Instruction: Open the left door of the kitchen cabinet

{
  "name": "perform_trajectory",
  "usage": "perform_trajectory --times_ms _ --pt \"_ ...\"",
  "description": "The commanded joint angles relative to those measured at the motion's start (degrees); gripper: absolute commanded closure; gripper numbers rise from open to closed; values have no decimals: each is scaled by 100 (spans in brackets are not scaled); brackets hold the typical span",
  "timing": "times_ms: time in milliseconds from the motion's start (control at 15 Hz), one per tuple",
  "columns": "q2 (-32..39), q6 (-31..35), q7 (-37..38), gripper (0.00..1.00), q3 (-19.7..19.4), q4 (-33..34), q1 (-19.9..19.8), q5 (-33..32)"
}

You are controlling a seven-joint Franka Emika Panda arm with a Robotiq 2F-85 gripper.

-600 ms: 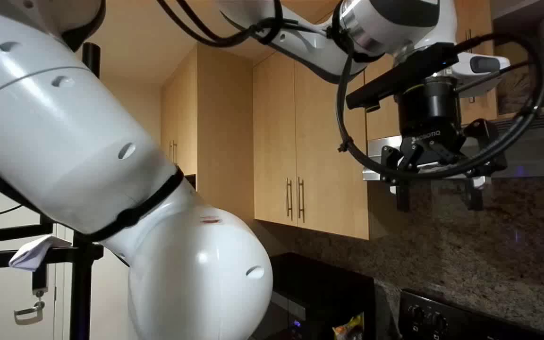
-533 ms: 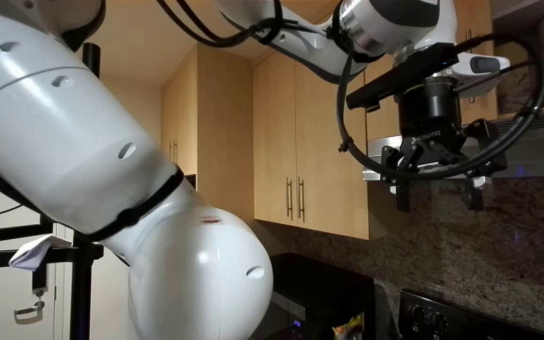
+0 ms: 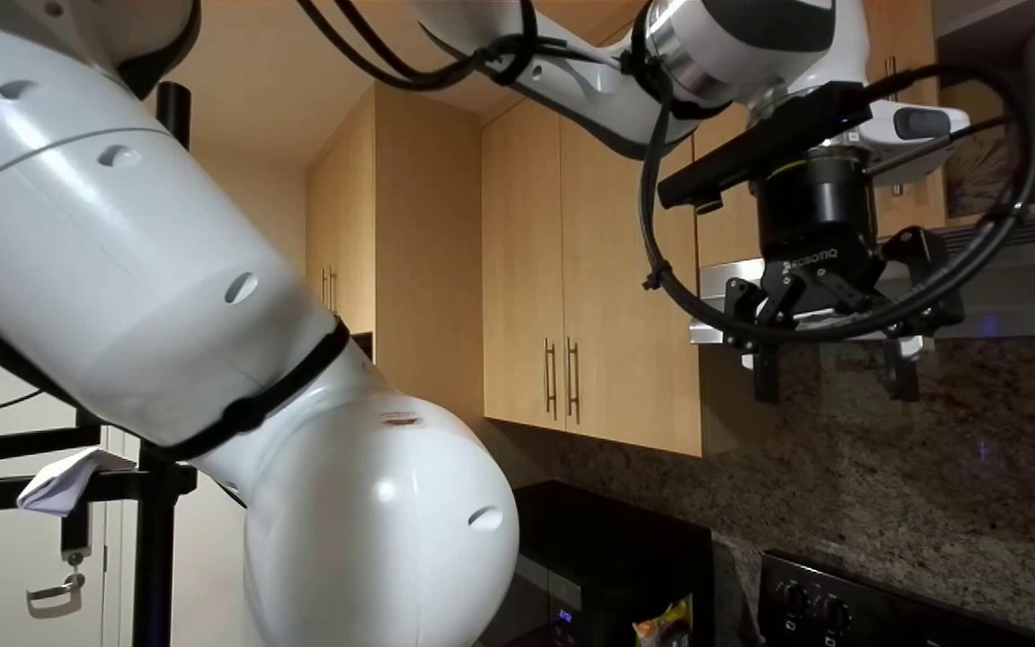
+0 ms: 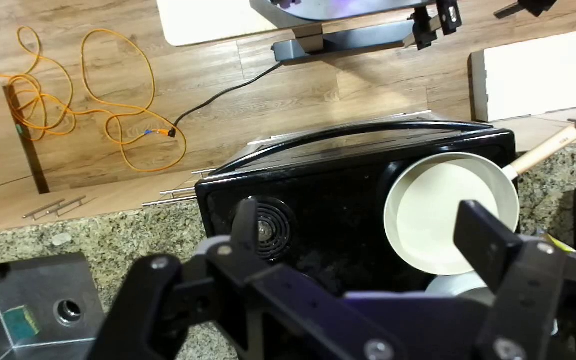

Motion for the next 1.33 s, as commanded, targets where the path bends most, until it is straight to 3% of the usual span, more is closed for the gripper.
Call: perform_trajectory --times_ms 0,333,600,867,1267 --pt "-1 -19 30 0 -41 13 60 -24" --pt "33 -2 56 0 -51 68 39 -32" --pt "-139 304 -179 0 -7 426 50 -474" --pt "64 682 -544 0 -33 1273 166 -1064" --pt "852 524 -2211 0 -172 2959 740 -1260"
